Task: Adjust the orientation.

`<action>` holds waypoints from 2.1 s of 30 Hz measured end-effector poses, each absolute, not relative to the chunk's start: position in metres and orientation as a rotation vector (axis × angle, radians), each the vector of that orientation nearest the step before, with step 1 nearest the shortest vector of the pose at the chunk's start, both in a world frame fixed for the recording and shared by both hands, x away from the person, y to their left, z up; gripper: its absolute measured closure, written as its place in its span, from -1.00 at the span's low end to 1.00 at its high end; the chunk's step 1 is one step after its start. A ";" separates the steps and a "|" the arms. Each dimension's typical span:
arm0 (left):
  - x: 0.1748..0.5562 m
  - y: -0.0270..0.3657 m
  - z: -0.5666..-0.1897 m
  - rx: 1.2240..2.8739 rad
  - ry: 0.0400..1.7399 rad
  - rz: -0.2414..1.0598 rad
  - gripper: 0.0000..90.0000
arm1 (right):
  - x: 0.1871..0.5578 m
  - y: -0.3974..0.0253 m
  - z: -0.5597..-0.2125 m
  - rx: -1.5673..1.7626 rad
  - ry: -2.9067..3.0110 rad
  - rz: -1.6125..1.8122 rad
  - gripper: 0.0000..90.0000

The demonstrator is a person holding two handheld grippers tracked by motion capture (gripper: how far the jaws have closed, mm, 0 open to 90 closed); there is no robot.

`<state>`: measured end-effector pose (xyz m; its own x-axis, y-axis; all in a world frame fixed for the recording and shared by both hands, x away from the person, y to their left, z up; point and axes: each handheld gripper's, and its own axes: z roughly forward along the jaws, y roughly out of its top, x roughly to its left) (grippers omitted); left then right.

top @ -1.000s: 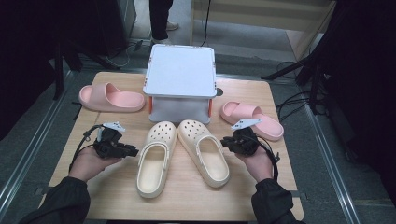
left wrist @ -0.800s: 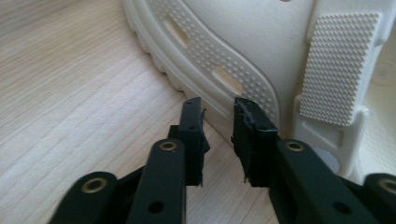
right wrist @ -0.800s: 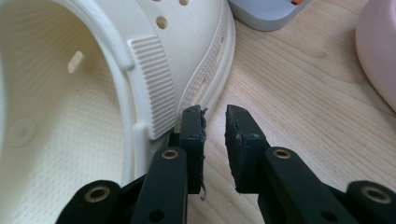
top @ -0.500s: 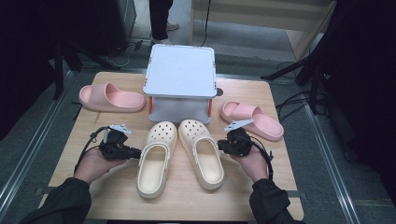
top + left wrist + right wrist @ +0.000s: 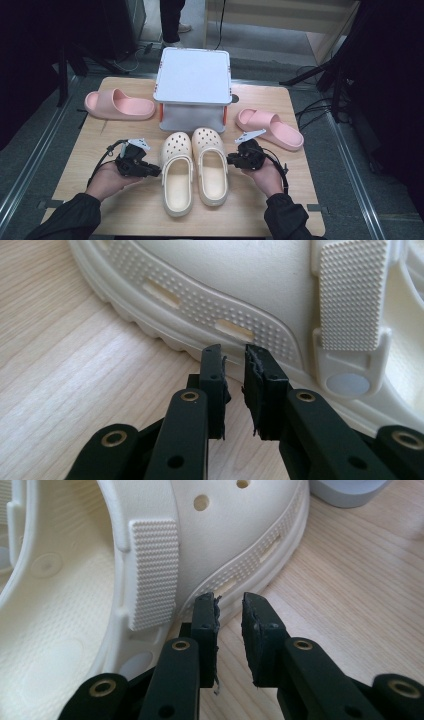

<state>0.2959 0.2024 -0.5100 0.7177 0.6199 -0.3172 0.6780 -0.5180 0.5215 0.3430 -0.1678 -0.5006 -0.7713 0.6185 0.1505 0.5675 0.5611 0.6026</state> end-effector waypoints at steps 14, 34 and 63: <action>0.301 0.216 -0.494 2.209 0.967 -0.082 0.74 | 0.337 -0.173 -0.493 1.124 2.636 1.079 0.65; 0.302 0.217 -0.468 2.141 1.026 -0.088 0.69 | 0.272 -0.156 -0.450 1.056 2.569 1.304 0.36; 0.379 0.196 -0.382 2.129 0.940 0.081 0.71 | 0.258 -0.107 -0.470 1.075 2.580 1.278 -0.14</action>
